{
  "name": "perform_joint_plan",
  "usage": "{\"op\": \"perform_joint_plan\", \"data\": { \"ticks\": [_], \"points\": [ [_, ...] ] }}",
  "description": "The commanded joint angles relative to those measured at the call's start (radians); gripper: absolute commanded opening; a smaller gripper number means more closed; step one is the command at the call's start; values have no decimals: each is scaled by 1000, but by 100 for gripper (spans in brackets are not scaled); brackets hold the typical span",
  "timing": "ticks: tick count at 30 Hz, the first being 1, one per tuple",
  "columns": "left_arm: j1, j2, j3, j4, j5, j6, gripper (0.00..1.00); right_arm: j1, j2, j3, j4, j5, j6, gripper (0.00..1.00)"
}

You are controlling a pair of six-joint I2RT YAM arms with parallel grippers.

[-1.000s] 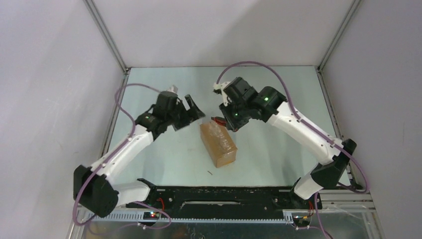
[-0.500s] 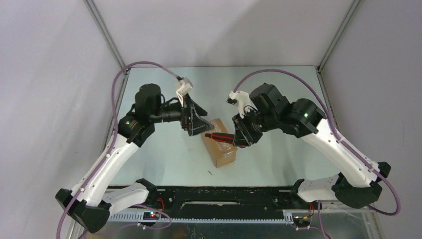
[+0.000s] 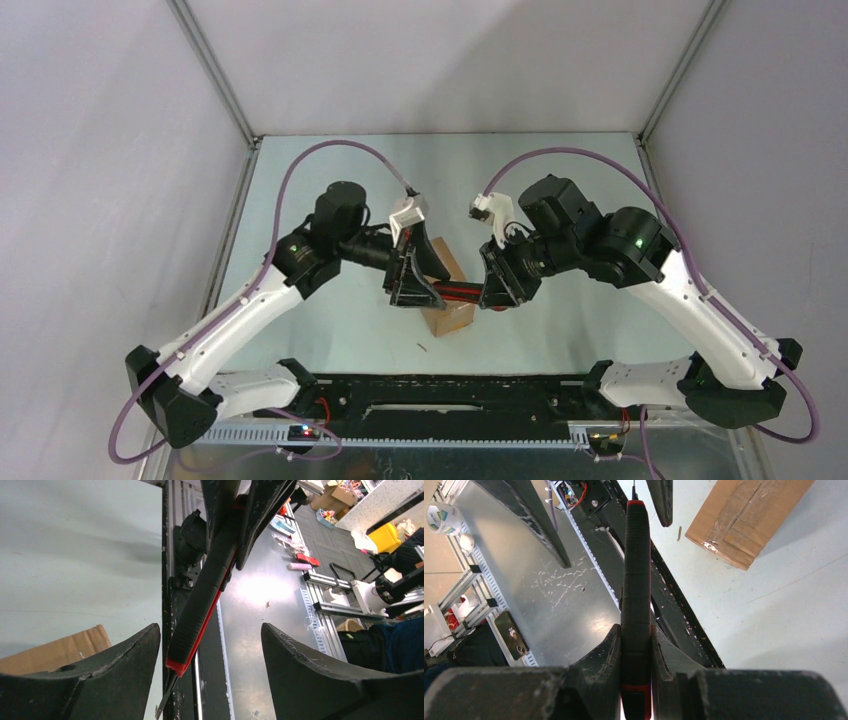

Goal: Unpack the express box
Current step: Cut the express box at the center of the board.

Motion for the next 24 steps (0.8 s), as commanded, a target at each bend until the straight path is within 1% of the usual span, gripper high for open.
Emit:
{"op": "perform_joint_plan", "data": {
  "ticks": [1, 3, 5, 7, 8, 10, 11, 12, 13, 14, 15, 16, 17, 18, 19, 20, 22, 23, 24],
  "points": [
    [-26, 33, 17, -66, 28, 78, 76, 2, -17, 49, 10, -21, -7, 0],
    [-31, 43, 20, -91, 41, 96, 72, 0, -19, 65, 8, -34, -7, 0],
    [-37, 42, 12, -71, 42, 80, 69, -4, -19, 77, 6, -36, -6, 0],
    [-46, 43, 13, -67, 45, 74, 59, -10, -17, 83, 1, -33, -8, 0],
    [-50, 46, 14, -74, 46, 78, 52, -18, -17, 85, 1, -27, -8, 0],
    [-53, 50, 17, -80, 50, 82, 25, -38, -17, 90, 2, -30, -8, 0],
    [-54, 49, 14, -69, 49, 70, 8, -50, -19, 92, 5, -30, -7, 0],
    [-55, 45, 12, -48, 46, 54, 1, -67, -18, 95, 14, -29, -3, 0],
    [-56, 40, 0, 1, 41, 15, 0, -85, -20, 97, 30, -30, 5, 1],
    [-56, 35, -20, 91, 49, -54, 0, -100, -22, 100, 56, -23, 20, 15],
    [-57, 29, -52, 236, 46, -154, 0, -118, -32, 90, 102, -3, 49, 40],
    [-55, 25, -89, 401, 33, -283, 0, -130, -50, 57, 173, 17, 85, 60],
    [-55, 25, -123, 584, 12, -404, 0, -139, -83, 3, 277, 20, 138, 78],
    [-55, 31, -149, 740, -16, -555, 0, -148, -123, -64, 385, 23, 219, 96],
    [-55, 43, -157, 845, -41, -638, 0, -154, -163, -140, 503, 38, 275, 99],
    [-55, 55, -162, 929, -69, -707, 0, -161, -212, -207, 612, 56, 334, 100],
    [-58, 81, -162, 1071, -106, -817, 0, -159, -258, -316, 787, 117, 405, 100],
    [-59, 88, -161, 1123, -125, -861, 0, -157, -271, -356, 842, 140, 429, 97],
    [-58, 92, -158, 1143, -151, -874, 0, -154, -281, -387, 881, 158, 449, 93]
  ]
}}
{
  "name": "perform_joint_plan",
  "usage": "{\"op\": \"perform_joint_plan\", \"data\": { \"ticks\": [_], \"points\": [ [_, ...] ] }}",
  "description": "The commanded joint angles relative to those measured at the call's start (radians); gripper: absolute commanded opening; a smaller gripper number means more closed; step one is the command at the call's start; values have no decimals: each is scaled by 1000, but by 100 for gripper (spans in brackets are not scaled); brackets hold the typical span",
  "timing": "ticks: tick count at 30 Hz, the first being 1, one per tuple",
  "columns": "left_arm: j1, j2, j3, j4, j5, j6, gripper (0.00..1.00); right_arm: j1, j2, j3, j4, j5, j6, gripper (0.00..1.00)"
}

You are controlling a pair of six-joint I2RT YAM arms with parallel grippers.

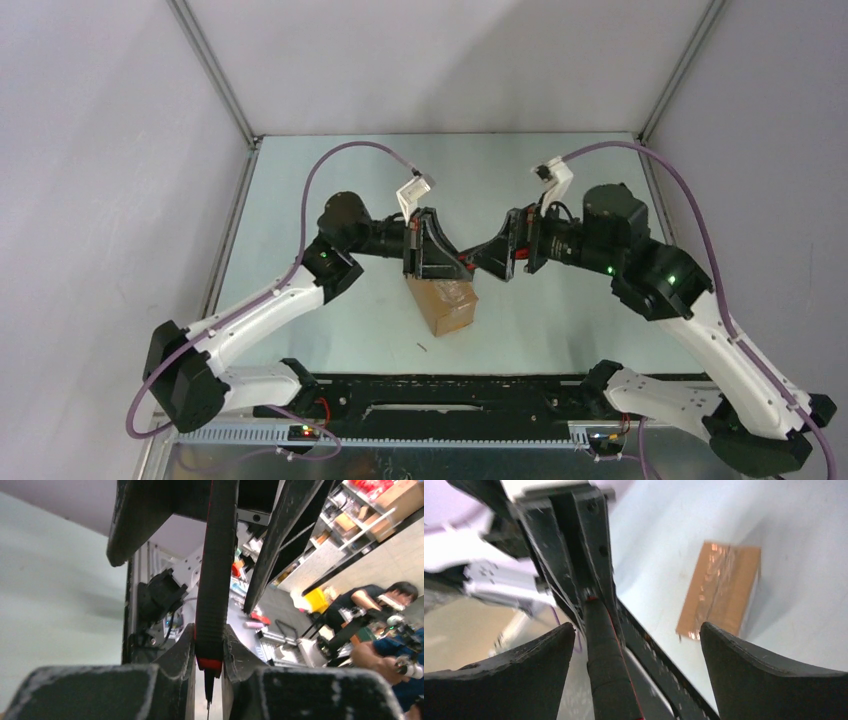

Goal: Unpack the express box
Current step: Cut the express box at the center of the board.

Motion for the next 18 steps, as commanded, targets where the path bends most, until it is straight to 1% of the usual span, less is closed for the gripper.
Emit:
{"op": "perform_joint_plan", "data": {
  "ticks": [1, 2, 4, 6, 8, 10, 11, 13, 15, 18],
  "points": [
    [-7, 13, 7, 428, -141, -305, 0, 19, -59, -136, 440, 120, 205, 89],
    [-6, 17, 19, 391, -164, -295, 0, 38, -70, -167, 484, 144, 208, 89],
    [-10, 42, 32, 420, -153, -325, 0, 88, -89, -217, 546, 239, 199, 89],
    [-9, 49, 29, 449, -145, -356, 0, 100, -90, -252, 615, 262, 200, 85],
    [-9, 50, 28, 438, -160, -359, 0, 105, -73, -265, 663, 249, 212, 78],
    [-10, 51, 32, 438, -185, -371, 0, 134, -59, -275, 682, 284, 211, 76],
    [-10, 51, 34, 432, -206, -375, 0, 148, -61, -285, 691, 313, 208, 77],
    [-9, 57, 43, 395, -226, -368, 0, 152, -83, -320, 717, 351, 204, 84],
    [-6, 53, 40, 357, -250, -357, 0, 138, -112, -327, 709, 373, 201, 91],
    [-2, 45, 39, 305, -291, -337, 0, 127, -145, -351, 722, 382, 194, 94]
  ]
}}
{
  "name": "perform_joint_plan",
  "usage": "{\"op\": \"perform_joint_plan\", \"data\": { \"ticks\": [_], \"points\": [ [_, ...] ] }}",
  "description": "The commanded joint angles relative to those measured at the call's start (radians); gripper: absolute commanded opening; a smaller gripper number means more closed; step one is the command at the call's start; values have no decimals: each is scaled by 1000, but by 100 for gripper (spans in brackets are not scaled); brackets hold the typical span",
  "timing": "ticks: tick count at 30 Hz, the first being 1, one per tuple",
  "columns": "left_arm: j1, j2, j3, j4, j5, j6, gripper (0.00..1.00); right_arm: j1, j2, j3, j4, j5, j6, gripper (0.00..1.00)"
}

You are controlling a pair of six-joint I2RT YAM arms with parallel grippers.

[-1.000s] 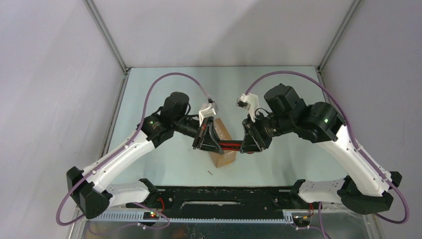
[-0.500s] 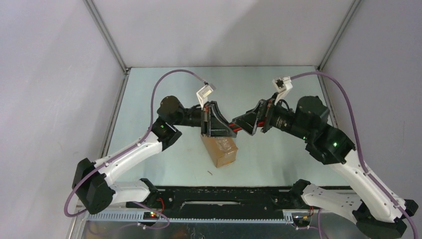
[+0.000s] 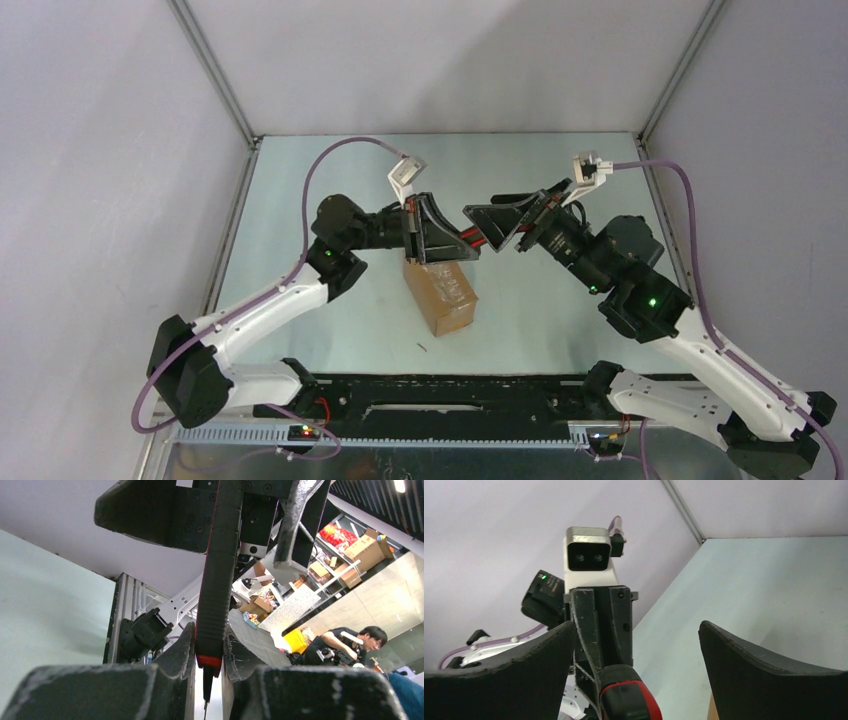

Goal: Unpack the express box
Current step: Cut the express box at the center of the board.

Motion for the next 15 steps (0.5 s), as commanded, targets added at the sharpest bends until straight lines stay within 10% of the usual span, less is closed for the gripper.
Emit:
{"op": "perform_joint_plan", "data": {
  "ticks": [1, 15],
  "points": [
    [-5, -2, 42, -32, -191, 3, 0, 14, -16, -60, 17, 10, 8, 94],
    [-1, 1, 45, -31, -206, -35, 0, 8, 3, -99, 127, 10, 3, 65]
  ]
}}
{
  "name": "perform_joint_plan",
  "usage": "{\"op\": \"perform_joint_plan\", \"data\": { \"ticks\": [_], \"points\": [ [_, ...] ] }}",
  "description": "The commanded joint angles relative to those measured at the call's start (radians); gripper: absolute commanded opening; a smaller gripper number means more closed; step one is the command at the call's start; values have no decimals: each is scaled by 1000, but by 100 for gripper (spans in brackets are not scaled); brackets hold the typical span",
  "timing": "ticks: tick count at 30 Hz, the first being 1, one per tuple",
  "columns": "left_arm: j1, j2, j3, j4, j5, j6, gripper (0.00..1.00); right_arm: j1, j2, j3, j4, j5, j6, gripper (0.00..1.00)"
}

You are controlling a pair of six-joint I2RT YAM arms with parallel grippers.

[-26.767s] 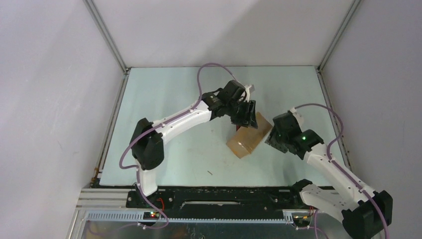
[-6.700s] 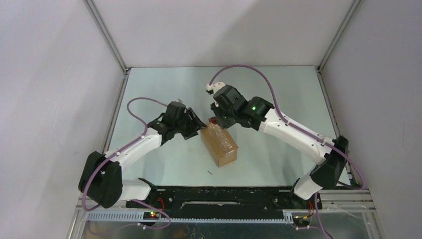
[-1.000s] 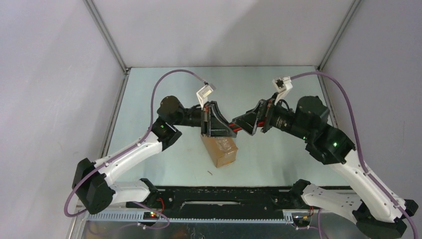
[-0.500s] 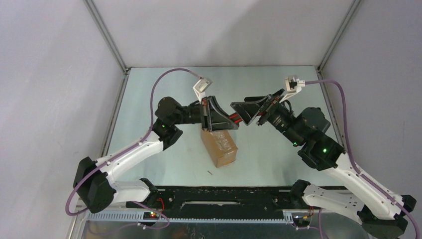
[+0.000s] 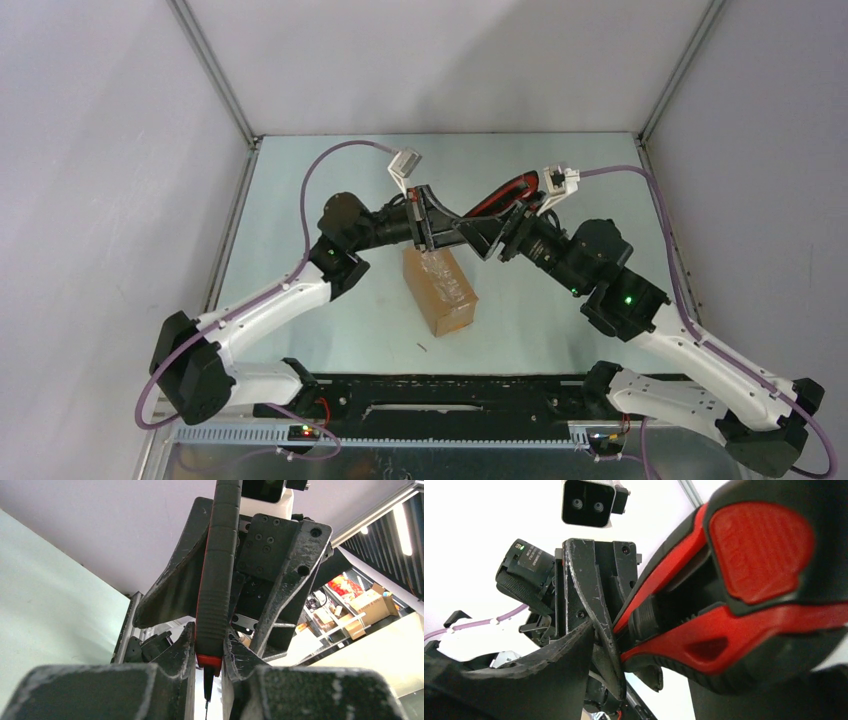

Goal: Unpack the express box
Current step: Cut the express box at the center of the board.

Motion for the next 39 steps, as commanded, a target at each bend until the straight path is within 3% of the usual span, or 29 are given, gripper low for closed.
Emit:
{"op": "perform_joint_plan", "data": {
  "ticks": [1, 9, 13, 16, 17, 21, 22, 28, 34, 37, 38, 39],
  "points": [
    [1, -23, 38, 22, -6, 9, 0, -23, -20, 2, 92, 18, -13, 65],
    [1, -38, 9, 57, 17, -2, 0, -58, -8, 3, 152, -5, 13, 65],
    [1, -36, 18, 62, 23, -6, 0, -58, 3, 4, 161, -14, 19, 42],
    [1, -36, 24, 53, 35, -8, 0, -58, 9, 4, 153, -7, 14, 8],
    [0, -36, 30, 29, 40, 1, 8, -59, 8, 4, 151, -4, 11, 0],
    [25, -73, 16, -77, 28, 53, 66, -69, -13, 4, 125, 23, -12, 0],
    [34, -85, 6, -78, 32, 53, 69, -75, -16, 4, 119, 20, -16, 0],
    [49, -110, -11, -118, 63, 97, 55, -108, -22, 6, 117, -22, -12, 0],
    [49, -84, -13, -59, 76, 67, 25, -111, 3, 31, 95, -106, 1, 0],
    [49, -77, -15, -18, 76, 43, 1, -111, 12, 31, 89, -131, 10, 0],
    [49, -78, -20, -3, 73, 37, 0, -112, 16, 31, 88, -141, 13, 0],
    [48, -78, -25, 20, 73, 25, 0, -112, 20, 31, 91, -149, 18, 9]
  ]
}}
